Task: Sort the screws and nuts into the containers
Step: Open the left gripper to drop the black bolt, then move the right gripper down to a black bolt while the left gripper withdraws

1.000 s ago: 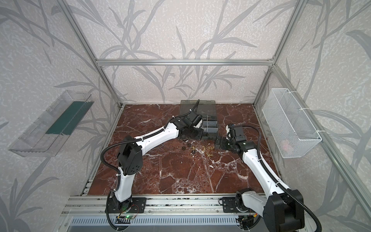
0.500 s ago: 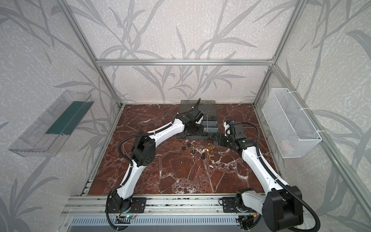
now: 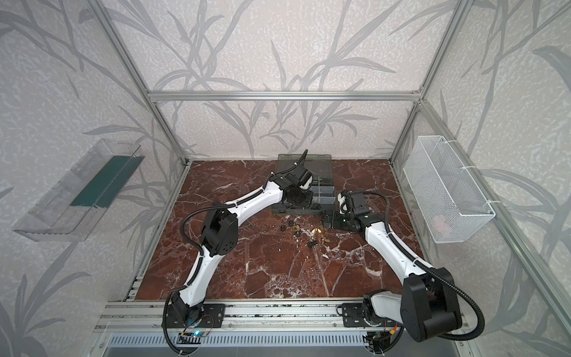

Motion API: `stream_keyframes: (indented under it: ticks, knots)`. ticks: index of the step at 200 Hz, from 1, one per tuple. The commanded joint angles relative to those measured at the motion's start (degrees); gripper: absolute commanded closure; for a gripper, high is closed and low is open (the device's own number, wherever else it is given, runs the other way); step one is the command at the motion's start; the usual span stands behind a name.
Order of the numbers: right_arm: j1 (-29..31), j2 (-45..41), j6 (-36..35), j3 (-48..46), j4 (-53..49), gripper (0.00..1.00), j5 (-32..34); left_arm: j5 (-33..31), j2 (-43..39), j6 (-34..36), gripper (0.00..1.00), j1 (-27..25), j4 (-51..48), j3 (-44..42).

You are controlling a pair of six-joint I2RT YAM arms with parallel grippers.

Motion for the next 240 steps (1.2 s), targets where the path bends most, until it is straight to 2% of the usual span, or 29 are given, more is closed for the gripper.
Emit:
stream_keyframes:
  ticks: [1, 22, 55, 86, 120, 155, 197, 240]
  knots:
    - [3.0, -0.8, -0.7, -0.2, -2.1, 0.01, 3.6, 0.7, -8.0, -0.7, 0.54, 0.5, 1.1, -3.9]
    - [6.3, -0.8, -0.1, -1.6, -2.2, 0.00, 5.4, 1.9, -13.6, -2.5, 0.41, 1.3, 4.2, -10.2]
    - [12.7, 0.0, 0.0, -3.4, -1.3, 0.07, 8.1, 2.8, -22.7, -4.7, 0.21, 2.1, 7.8, -20.7]
    - [16.2, 3.7, 0.1, -3.9, -1.2, 0.16, 7.4, 4.9, -30.8, -7.0, 0.01, 2.4, 12.6, -30.5]
    - [19.1, 8.0, 0.6, -5.0, 0.8, 0.22, 7.8, 7.3, -37.8, -9.7, 0.01, 2.5, 17.5, -40.0]
    - [19.3, 11.9, 0.5, -5.0, 3.3, 0.25, 7.8, 8.2, -42.2, -11.7, 0.00, 2.6, 21.6, -47.0]
    - [19.3, 17.0, -1.0, -2.1, 4.2, 0.27, 7.8, 9.6, -43.5, -12.6, 0.01, 2.5, 23.9, -49.7]
    - [19.3, 20.8, -2.1, 0.2, 3.9, 0.35, 8.2, 9.7, -43.2, -12.2, 0.01, 2.6, 23.9, -49.4]
